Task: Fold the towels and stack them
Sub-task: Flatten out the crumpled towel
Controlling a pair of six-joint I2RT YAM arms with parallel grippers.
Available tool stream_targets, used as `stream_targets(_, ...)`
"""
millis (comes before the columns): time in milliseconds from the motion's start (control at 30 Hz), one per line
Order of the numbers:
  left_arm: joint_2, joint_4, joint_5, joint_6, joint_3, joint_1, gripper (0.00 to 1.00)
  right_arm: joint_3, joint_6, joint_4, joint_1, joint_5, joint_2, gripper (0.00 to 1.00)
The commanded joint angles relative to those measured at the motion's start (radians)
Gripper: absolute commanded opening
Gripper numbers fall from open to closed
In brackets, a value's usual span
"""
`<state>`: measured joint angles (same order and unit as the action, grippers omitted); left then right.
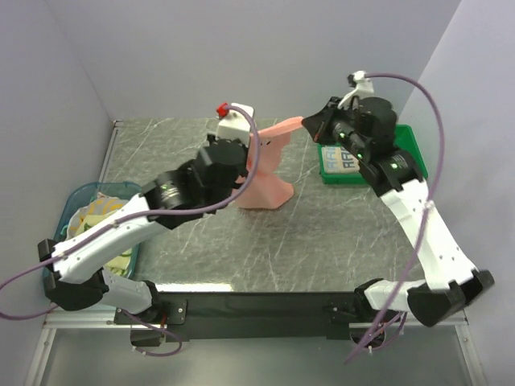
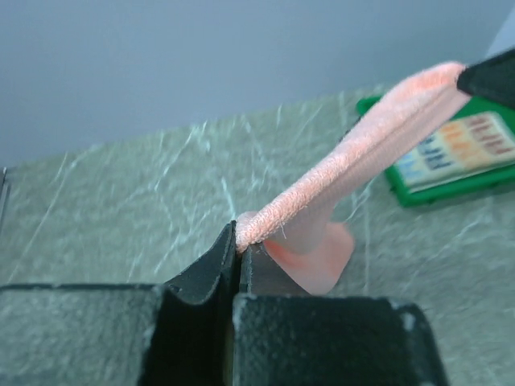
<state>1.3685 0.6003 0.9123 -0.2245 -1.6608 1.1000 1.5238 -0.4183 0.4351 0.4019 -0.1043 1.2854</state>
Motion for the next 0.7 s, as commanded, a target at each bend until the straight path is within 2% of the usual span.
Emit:
stream_targets(0,-0.042,0.027,-0.035,0.186,-0.115,0.017,0.01,0.061,0.062,0.019,-0.008,0.051,-0.099,0.00)
stream_targets(167,-0.083,0.065,-0.108,0.278,-0.174,0.161,0.01,0.035,0.111,0.010,-0.008,0.043,-0.259,0.00)
stream_targets(333,-0.131,0.111,-0.207,0.243,-0.175,0.247,0.01,0.015,0.142,0.036,-0.008,0.031,-0.395,0.00)
stream_targets(467,-0.166,0.098,-0.251,0.189,-0.168,0.256,0.01,0.033,0.145,0.065,-0.008,0.025,-0.431,0.00)
stream_targets(567,-0.192,0.052,-0.175,0.182,-0.126,0.255,0.01,0.059,0.132,0.093,-0.006,0.049,-0.416,0.00)
stream_targets(633,-0.200,0.039,-0.162,0.162,-0.091,0.213,0.01,0.072,0.124,0.112,-0.008,0.067,-0.381,0.00)
stream_targets(667,-0.201,0.041,-0.221,0.148,-0.082,0.178,0.01,0.070,0.115,0.114,-0.006,0.077,-0.365,0.00)
